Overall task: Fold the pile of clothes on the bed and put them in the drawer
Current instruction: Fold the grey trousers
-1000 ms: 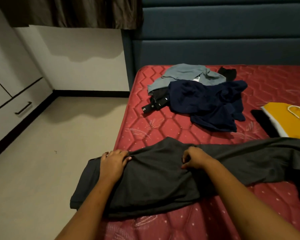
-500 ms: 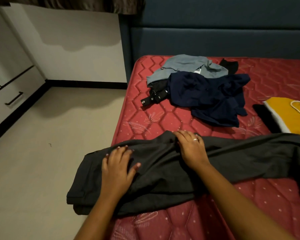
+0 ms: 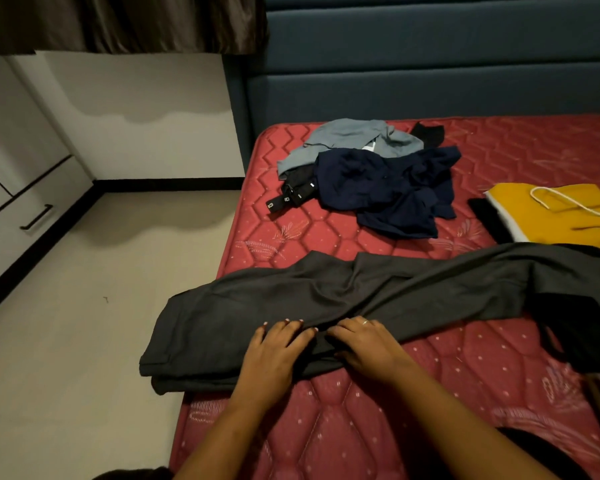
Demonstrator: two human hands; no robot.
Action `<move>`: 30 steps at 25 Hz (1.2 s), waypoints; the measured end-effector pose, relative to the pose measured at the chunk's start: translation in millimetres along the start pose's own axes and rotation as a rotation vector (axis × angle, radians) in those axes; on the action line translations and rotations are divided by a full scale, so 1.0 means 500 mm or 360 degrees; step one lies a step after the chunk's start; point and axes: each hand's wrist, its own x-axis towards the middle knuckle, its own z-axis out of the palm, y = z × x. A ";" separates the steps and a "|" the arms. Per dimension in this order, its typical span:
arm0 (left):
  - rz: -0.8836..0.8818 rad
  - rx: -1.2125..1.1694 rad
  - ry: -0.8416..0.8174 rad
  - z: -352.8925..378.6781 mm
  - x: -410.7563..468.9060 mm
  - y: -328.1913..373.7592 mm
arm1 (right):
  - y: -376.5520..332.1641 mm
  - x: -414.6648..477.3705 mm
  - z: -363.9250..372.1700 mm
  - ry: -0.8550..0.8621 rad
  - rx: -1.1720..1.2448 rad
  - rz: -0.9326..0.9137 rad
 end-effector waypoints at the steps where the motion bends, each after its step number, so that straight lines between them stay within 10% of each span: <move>1: 0.0022 0.0015 0.0014 0.003 0.011 0.010 | -0.003 0.001 0.000 0.0013 -0.0015 -0.0005; 14: -0.0311 -0.0042 0.0603 -0.046 0.017 0.000 | 0.151 -0.060 -0.137 0.0345 -0.0547 0.0596; 22: -0.1211 -0.0028 0.0290 -0.055 0.030 0.046 | 0.219 -0.136 -0.262 0.0664 -0.0393 0.1205; 30: -0.0226 -0.0401 0.0196 -0.112 0.209 0.348 | 0.132 -0.124 -0.356 0.0891 -0.0268 0.0908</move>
